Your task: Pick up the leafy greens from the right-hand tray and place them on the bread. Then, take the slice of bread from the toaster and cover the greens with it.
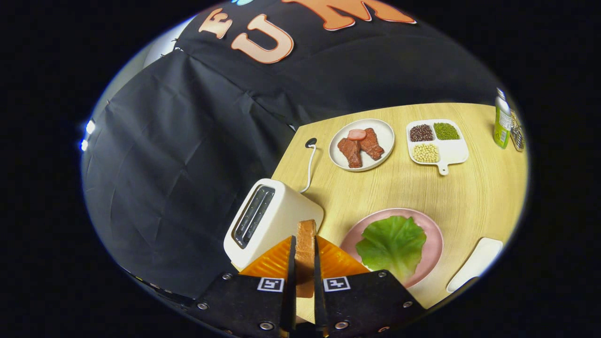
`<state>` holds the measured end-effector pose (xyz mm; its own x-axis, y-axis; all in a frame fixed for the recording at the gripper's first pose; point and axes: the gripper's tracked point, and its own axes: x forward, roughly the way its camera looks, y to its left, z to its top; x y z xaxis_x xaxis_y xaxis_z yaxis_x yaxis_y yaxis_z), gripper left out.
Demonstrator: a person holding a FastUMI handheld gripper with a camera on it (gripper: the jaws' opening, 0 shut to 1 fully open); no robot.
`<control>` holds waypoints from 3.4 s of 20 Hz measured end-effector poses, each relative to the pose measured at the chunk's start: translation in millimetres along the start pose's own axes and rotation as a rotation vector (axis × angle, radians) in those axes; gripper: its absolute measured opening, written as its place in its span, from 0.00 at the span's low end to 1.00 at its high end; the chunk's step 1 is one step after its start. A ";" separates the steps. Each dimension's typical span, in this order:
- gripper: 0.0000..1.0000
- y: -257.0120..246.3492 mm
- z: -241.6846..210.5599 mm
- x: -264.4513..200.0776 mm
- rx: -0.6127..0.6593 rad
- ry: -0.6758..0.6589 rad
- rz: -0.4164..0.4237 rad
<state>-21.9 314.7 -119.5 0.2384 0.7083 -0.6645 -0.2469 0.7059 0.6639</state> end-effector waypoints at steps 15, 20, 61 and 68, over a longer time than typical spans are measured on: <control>0.16 -75.7 -30.2 14.8 0.019 -0.008 -0.028; 0.16 -90.4 -36.2 17.3 -0.035 -0.030 -0.063; 0.95 -100.6 62.0 -214.7 -0.485 -1.031 -0.509; 0.97 -86.3 58.4 -240.9 -0.527 -1.143 -0.545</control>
<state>-3.1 83.5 3.3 0.9904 0.1363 0.0238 -0.1371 0.9900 0.0338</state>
